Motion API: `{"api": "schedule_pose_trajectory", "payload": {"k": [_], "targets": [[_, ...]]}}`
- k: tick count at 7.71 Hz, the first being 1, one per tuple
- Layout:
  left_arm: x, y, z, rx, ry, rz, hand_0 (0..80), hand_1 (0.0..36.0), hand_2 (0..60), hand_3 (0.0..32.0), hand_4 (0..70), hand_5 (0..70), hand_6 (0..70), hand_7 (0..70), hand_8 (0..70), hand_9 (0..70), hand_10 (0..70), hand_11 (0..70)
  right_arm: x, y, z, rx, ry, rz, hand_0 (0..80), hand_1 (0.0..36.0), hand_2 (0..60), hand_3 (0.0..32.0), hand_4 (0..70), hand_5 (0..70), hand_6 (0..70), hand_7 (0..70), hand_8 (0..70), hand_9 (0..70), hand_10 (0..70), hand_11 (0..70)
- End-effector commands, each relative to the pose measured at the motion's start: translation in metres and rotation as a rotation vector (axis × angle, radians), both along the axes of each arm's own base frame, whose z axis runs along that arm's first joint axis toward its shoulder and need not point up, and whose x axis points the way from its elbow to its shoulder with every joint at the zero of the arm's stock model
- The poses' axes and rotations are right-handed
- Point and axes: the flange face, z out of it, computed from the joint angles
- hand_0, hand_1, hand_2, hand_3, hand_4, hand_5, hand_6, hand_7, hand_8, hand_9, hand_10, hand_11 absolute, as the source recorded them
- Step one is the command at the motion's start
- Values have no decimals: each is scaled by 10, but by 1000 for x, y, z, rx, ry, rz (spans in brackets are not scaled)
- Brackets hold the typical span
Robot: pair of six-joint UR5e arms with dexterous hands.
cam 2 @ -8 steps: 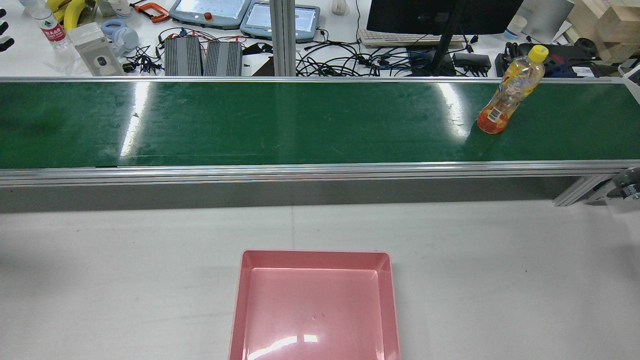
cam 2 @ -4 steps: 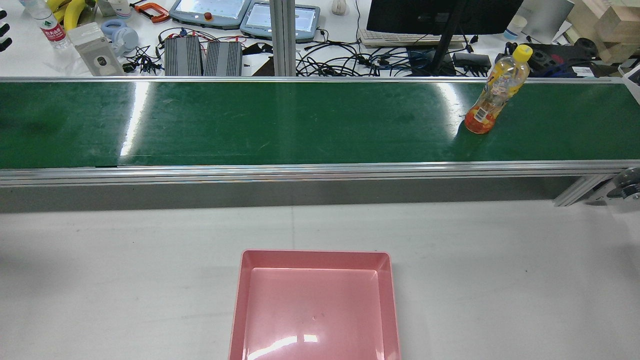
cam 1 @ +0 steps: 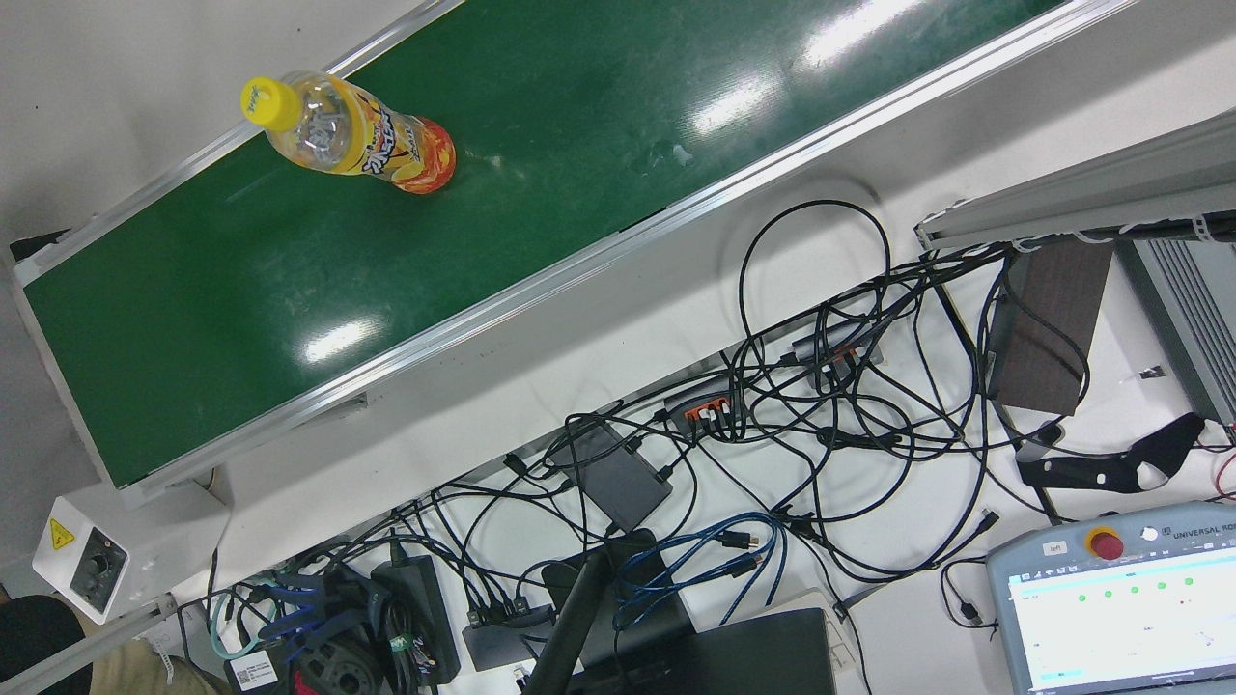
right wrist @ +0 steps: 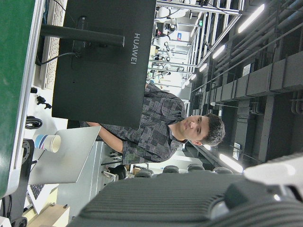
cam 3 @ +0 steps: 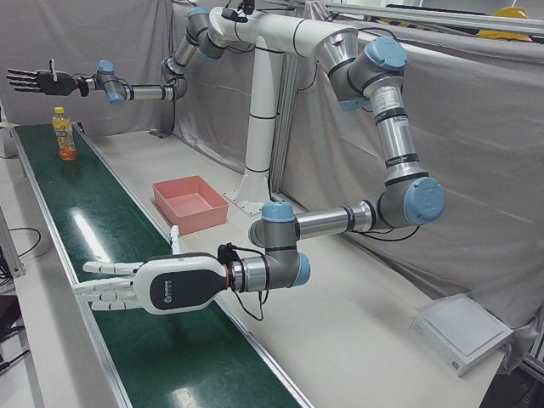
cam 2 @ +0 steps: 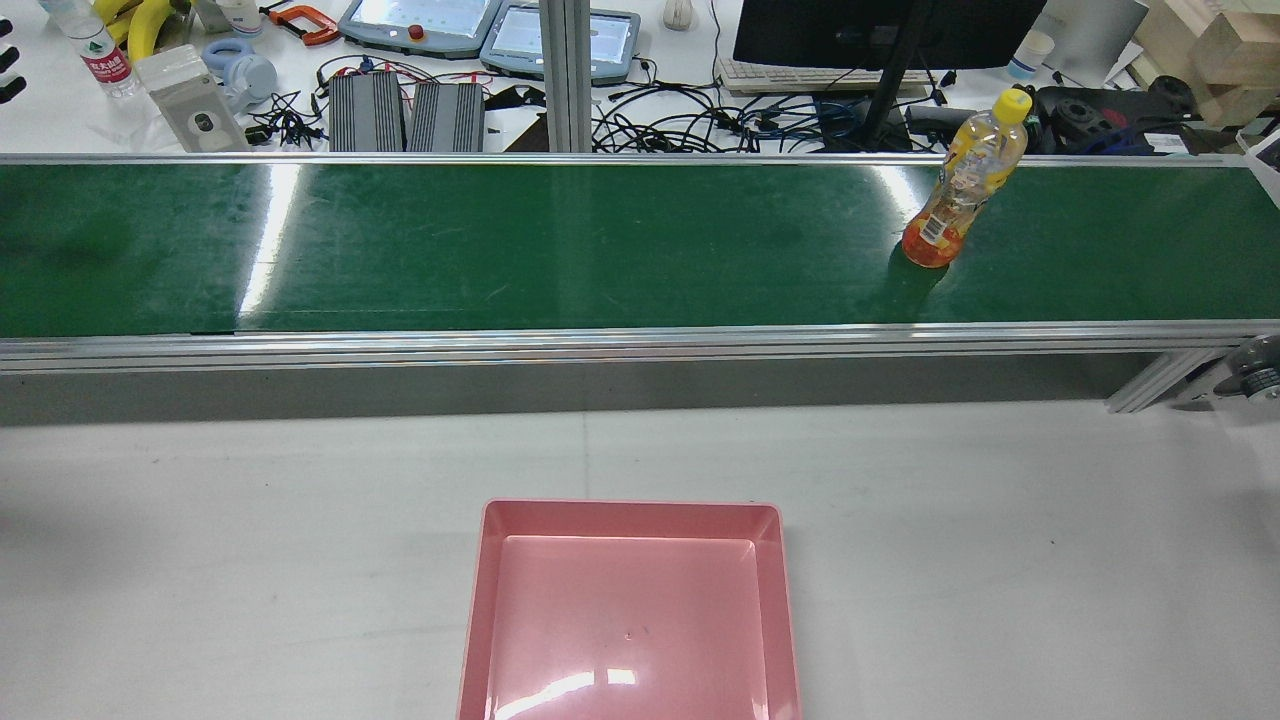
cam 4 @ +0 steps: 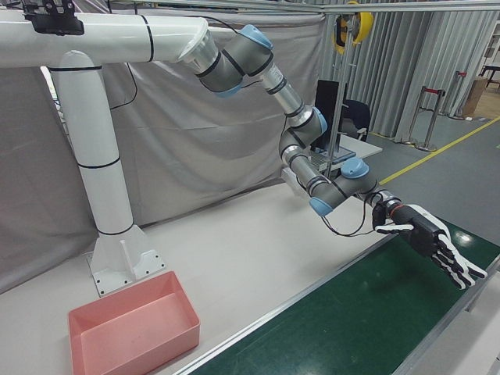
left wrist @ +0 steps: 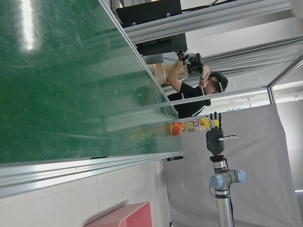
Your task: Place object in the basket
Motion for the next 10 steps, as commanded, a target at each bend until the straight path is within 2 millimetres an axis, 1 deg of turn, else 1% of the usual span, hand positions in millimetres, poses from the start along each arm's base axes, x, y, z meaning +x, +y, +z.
{"api": "schedule_pose_trajectory", "payload": {"k": [1,7,10], "targets": [[0,0,-1,3,1,0,523,64,0,0,165,86,0,0,45,86,59,98,0,0,0,-1,0,0,0,0,0,0,0,0,0,0,0,0,0,0],[-2,-1,-8,14,4,-3,520,65,0,0,165,87,0,0,47,89,56,94,1,0,-2,4,-2,2,0,0,0,0,0,0,0,0,0,0,0,0],[-2,-1,-7,13,4,-3,519,63,0,0,165,86,0,0,52,96,59,98,0,0,-1,2,-2,0,0,0,0,0,0,0,0,0,0,0,0,0]]}}
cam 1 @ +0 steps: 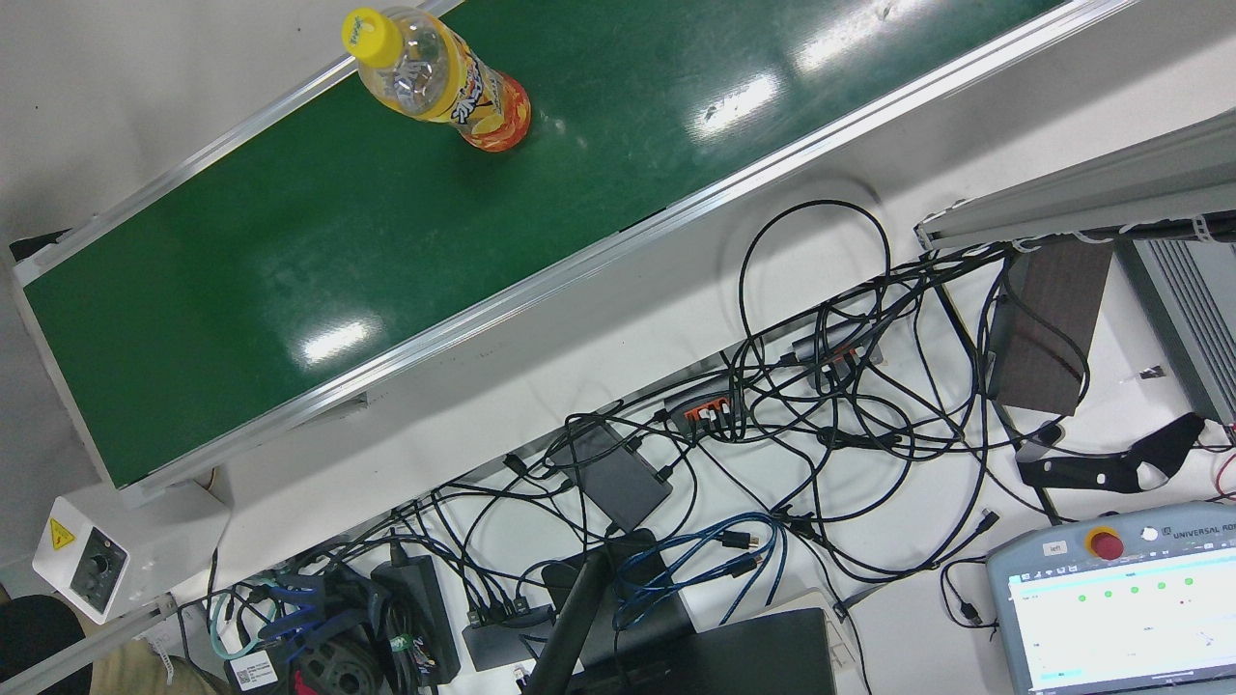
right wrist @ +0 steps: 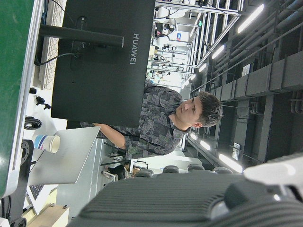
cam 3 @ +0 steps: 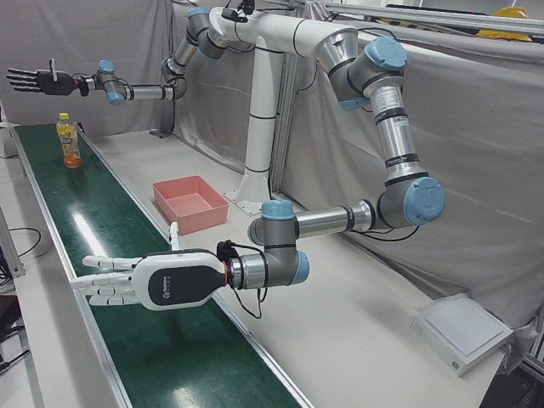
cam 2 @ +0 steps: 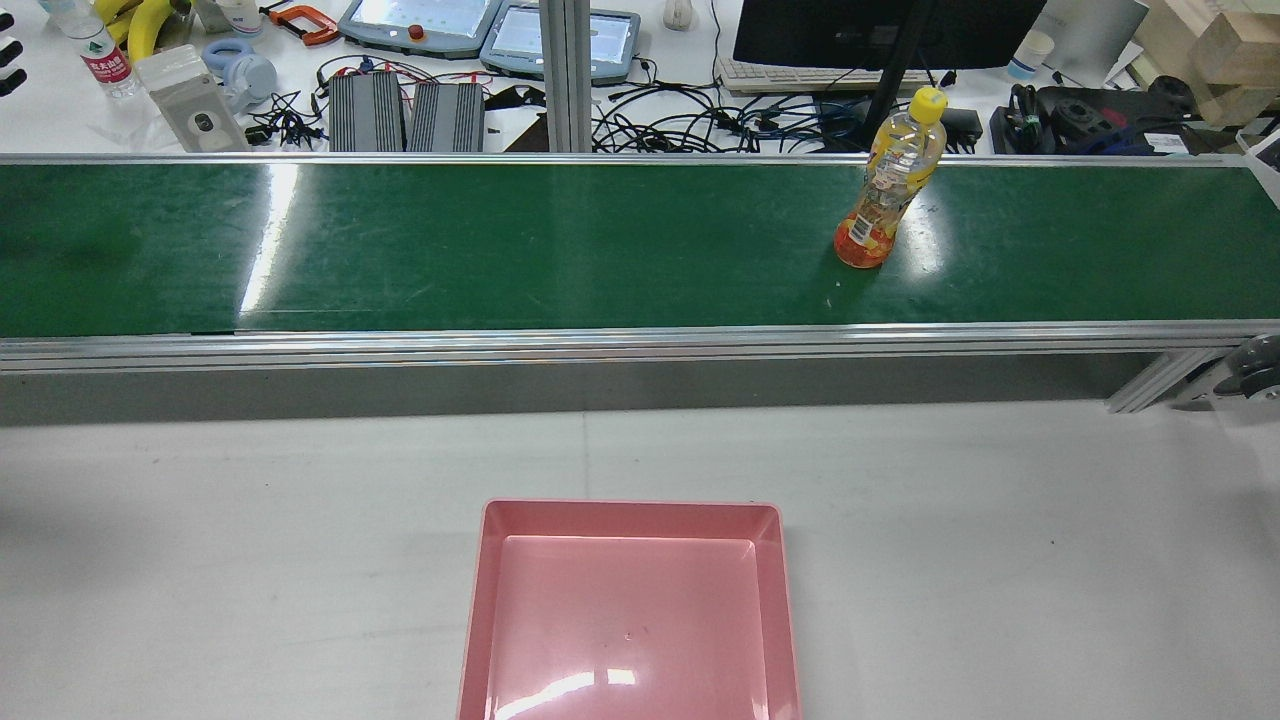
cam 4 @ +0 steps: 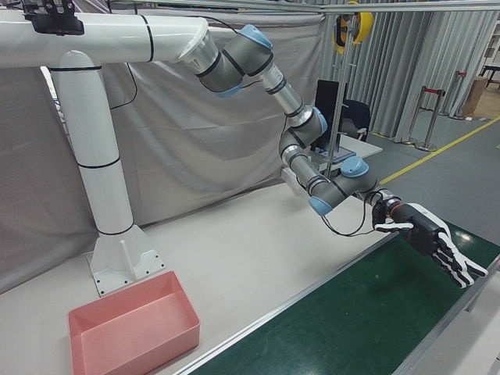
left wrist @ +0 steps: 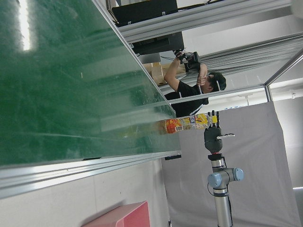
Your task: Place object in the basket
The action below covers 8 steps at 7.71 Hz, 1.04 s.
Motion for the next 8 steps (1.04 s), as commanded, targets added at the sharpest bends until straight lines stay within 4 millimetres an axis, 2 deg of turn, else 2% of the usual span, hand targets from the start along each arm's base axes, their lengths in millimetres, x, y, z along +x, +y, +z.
{"api": "schedule_pose_trajectory", "payload": {"k": [1,8], "targets": [[0,0,0,0,0,1,518,62,0,0,171,92,0,0,55,100,62,101,0,0,0,0,1,0,0,0,0,0,0,0,0,0,0,0,0,0],[-3,0,0,0,0,-6,515,65,0,0,168,90,0,0,48,90,63,103,0,1,1,-3,1,0,0,0,0,0,0,0,0,0,0,0,0,0]]}}
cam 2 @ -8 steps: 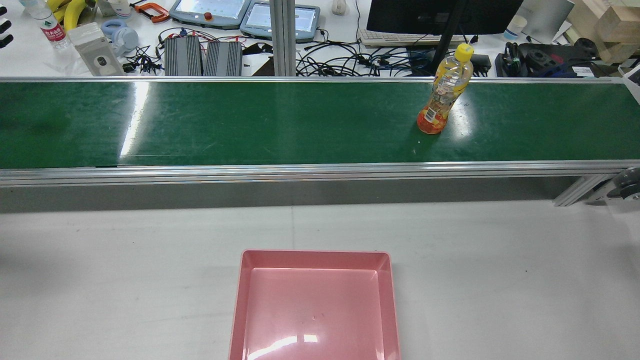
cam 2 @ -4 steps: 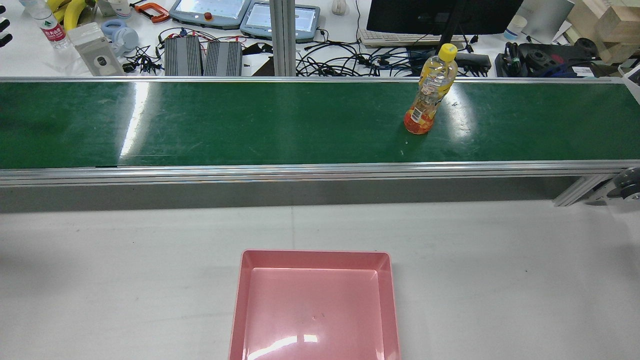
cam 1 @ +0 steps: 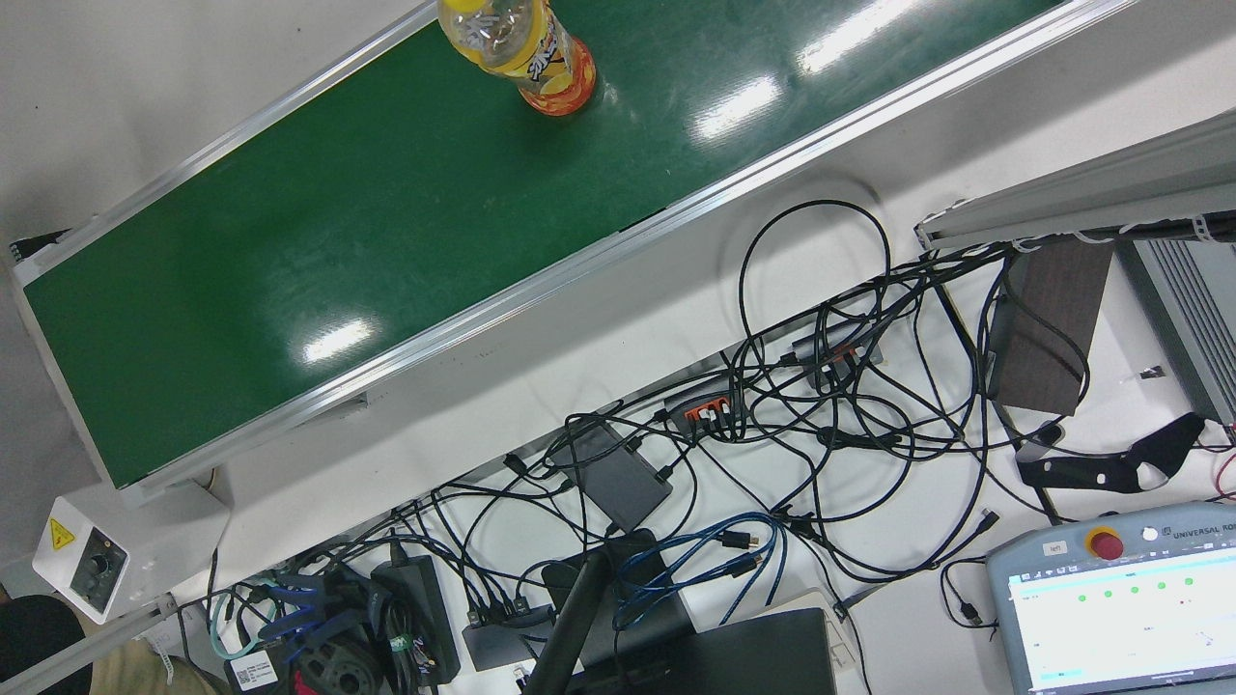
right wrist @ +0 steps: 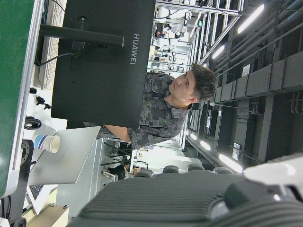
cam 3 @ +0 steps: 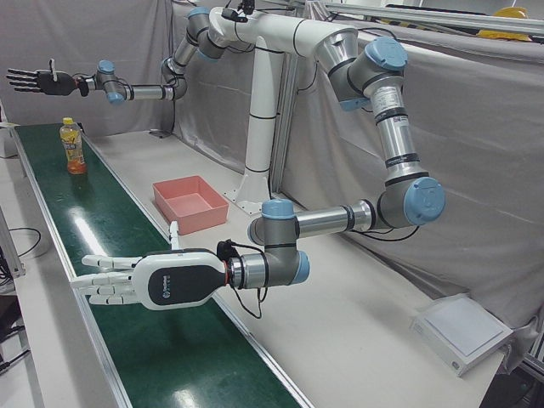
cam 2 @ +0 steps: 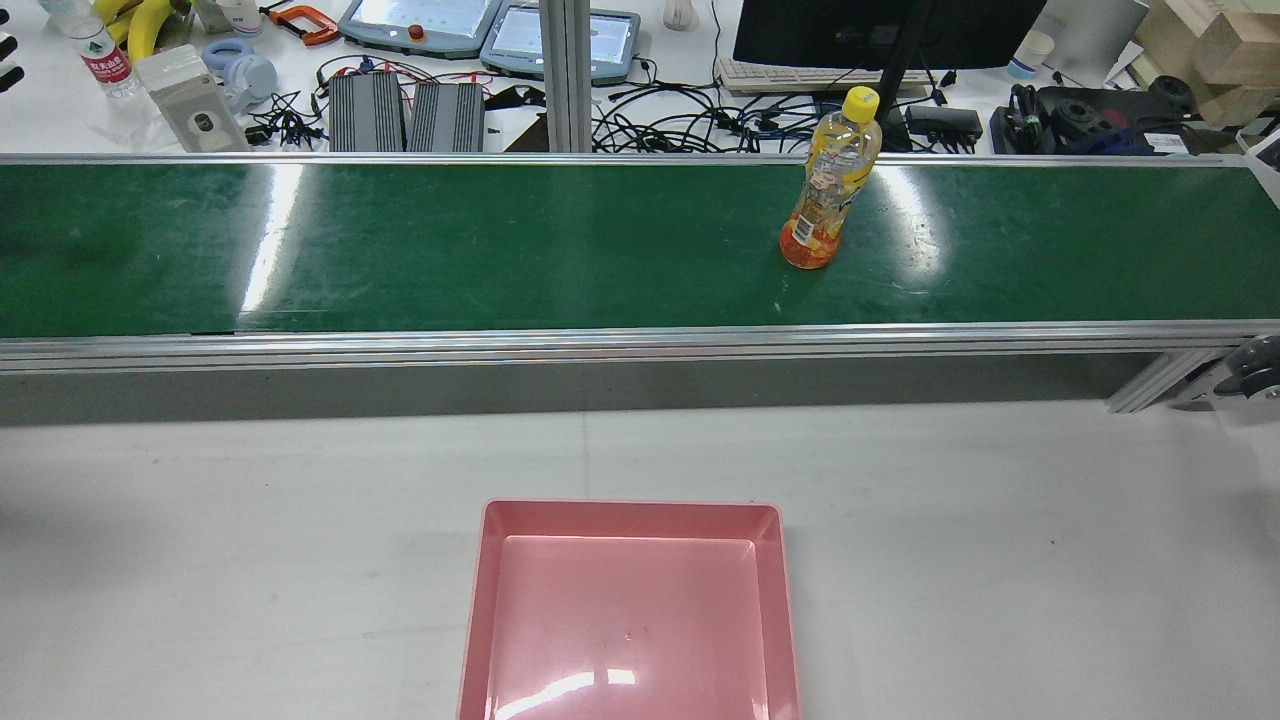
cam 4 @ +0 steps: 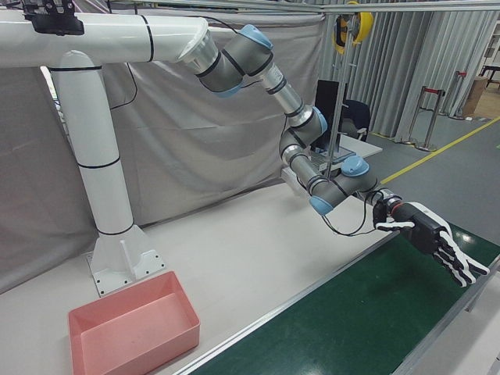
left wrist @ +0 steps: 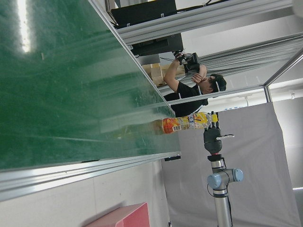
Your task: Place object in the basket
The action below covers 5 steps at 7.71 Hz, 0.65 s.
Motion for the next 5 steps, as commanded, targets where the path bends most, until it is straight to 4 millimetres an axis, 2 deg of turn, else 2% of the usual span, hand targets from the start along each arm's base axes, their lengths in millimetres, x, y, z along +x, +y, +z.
{"api": "schedule_pose_trajectory", "payload": {"k": [1,5], "targets": [[0,0,0,0,0,0,515,65,0,0,167,90,0,0,51,94,62,102,0,1,1,-3,0,0,0,0,0,0,0,0,0,0,0,0,0,0],[0,0,1,-1,0,0,514,64,0,0,166,93,0,0,52,96,63,104,0,0,1,-1,0,0,0,0,0,0,0,0,0,0,0,0,0,0]]}}
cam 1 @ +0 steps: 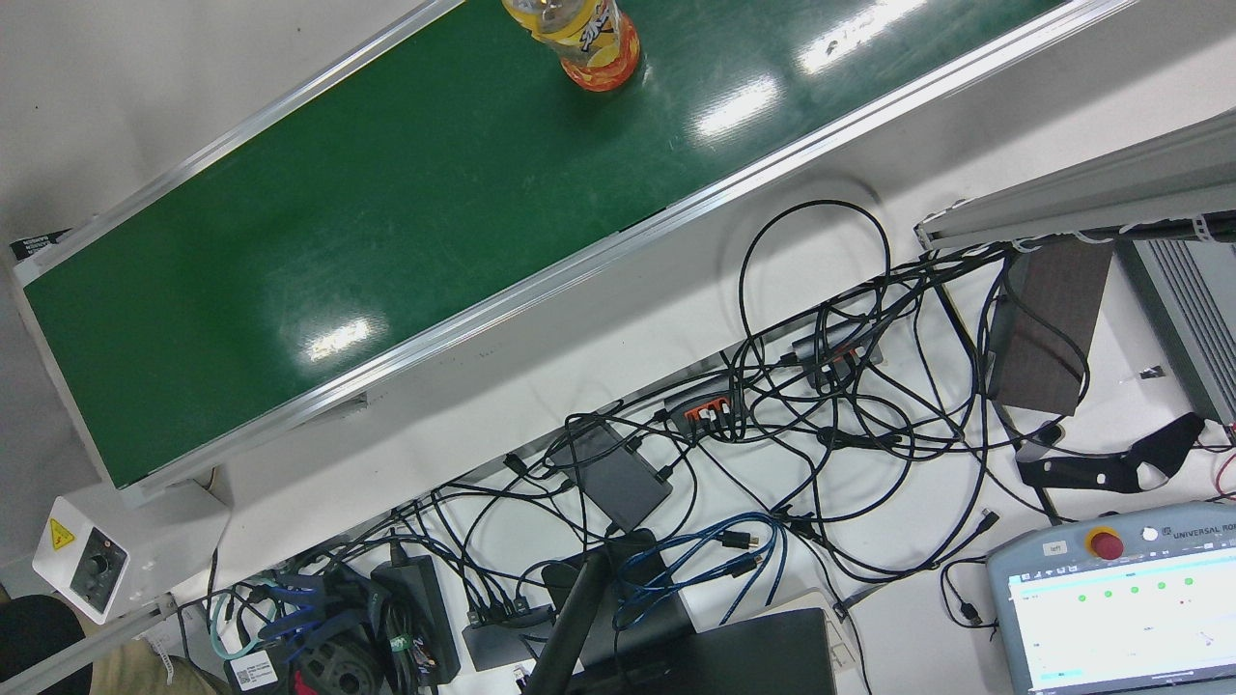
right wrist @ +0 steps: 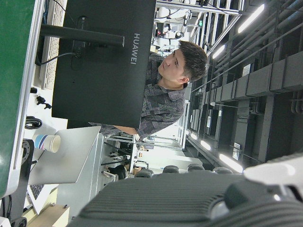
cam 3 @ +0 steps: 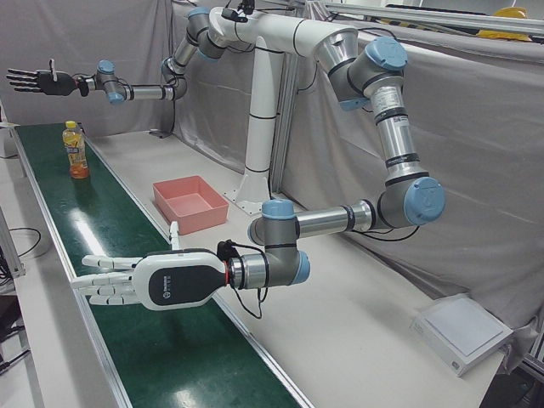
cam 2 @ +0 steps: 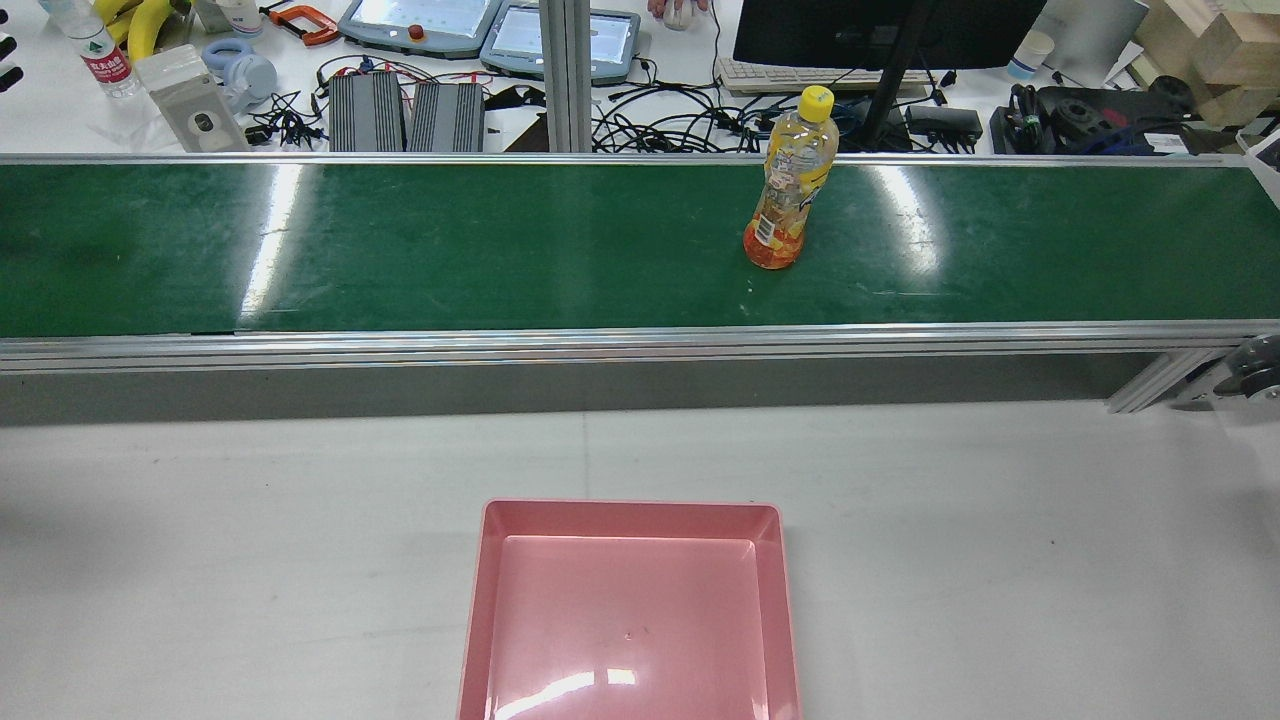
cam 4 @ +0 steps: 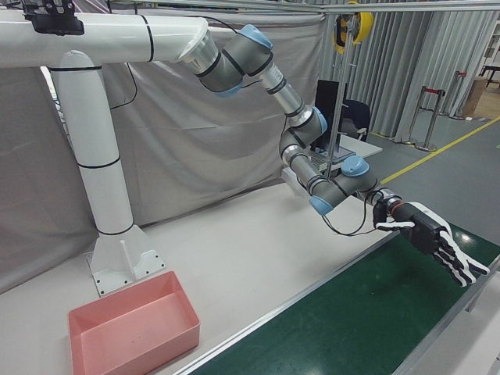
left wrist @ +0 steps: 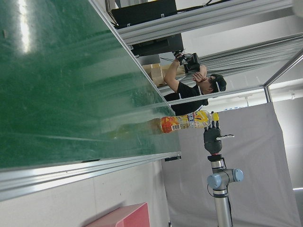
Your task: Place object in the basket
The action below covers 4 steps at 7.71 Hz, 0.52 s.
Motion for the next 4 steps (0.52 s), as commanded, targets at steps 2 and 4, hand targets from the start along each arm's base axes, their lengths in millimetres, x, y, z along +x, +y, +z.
{"api": "schedule_pose_trajectory", "payload": {"k": [2,4], "targets": [[0,0,0,0,0,0,515,64,0,0,166,92,0,0,52,97,64,105,0,0,0,0,0,0,0,0,0,0,0,0,0,0,0,0,0,0],[1,0,-1,1,0,2,515,62,0,0,171,98,0,0,56,101,62,102,0,1,1,-1,0,0,0,0,0,0,0,0,0,0,0,0,0,0]]}}
